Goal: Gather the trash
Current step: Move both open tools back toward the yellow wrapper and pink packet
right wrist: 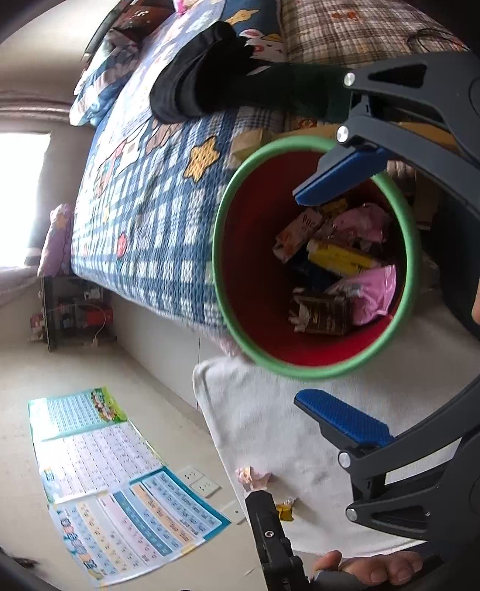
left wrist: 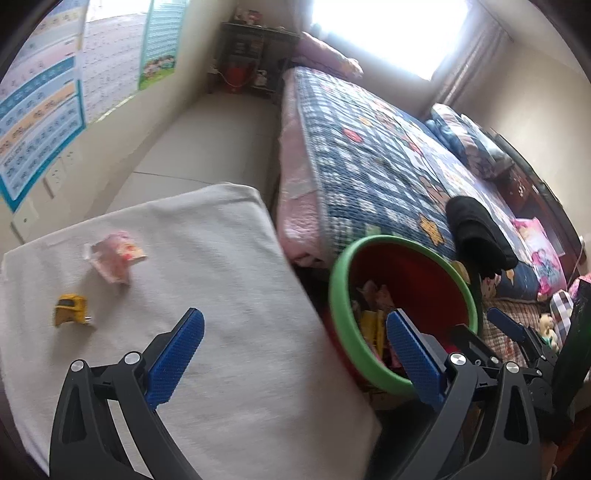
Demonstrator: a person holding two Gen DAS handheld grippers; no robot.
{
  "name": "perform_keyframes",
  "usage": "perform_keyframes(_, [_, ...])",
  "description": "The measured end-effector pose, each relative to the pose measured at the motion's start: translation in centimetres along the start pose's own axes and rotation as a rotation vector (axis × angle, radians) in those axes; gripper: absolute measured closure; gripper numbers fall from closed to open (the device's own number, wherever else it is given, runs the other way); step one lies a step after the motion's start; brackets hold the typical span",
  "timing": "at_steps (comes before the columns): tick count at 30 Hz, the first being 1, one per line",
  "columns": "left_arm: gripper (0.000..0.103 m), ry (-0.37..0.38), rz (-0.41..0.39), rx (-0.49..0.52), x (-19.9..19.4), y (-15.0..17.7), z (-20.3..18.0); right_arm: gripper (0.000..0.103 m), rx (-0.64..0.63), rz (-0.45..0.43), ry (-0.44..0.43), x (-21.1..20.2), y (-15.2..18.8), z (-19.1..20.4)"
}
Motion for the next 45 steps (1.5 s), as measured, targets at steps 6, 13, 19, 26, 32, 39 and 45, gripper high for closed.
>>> perform_keyframes(6, [0.008, -0.086, -0.021, -0.030, -2.7, 1.6, 4.4, 0.005, -0.052, 0.002, -0.026, -0.1, 0.3, 3.6])
perform_keyframes(13, [0.008, -0.160, -0.016, -0.136, -4.9, 4.4, 10.5, 0.005, -0.115, 0.007, -0.072, 0.4, 0.9, 8.7])
perform_keyframes(19, [0.008, -0.218, -0.010, -0.217, -6.5, 6.5, 15.7, 0.005, -0.162, 0.033, -0.105, 1.8, 1.9, 13.0])
perform_keyframes(26, [0.008, -0.249, 0.006, -0.310, -7.0, 9.2, 19.9, 0.005, -0.227, 0.061, -0.141, 3.6, 3.0, 17.8])
perform_keyframes(32, [0.008, -0.240, 0.024, -0.365, -6.0, 10.3, 21.3, 0.005, -0.266, 0.080, -0.168, 4.7, 3.7, 20.8])
perform_keyframes(39, [0.008, -0.275, 0.096, -0.297, -2.8, 10.2, 22.5, 0.005, -0.270, 0.106, -0.167, 6.3, 4.0, 20.9])
perform_keyframes(45, [0.008, -0.288, 0.182, -0.215, 0.7, 9.9, 23.3, 0.005, -0.255, 0.138, -0.159, 7.8, 4.7, 20.4])
Point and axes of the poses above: each gripper's, at about its wrist camera, not at the fingertips, and x roughly the way its jaws point, z to its left, y to its underside, the point moved 8 cm from there along x, roughly the way its jaws point, and after that the axes turned 14 degrees about x, right-handed, at the moved point
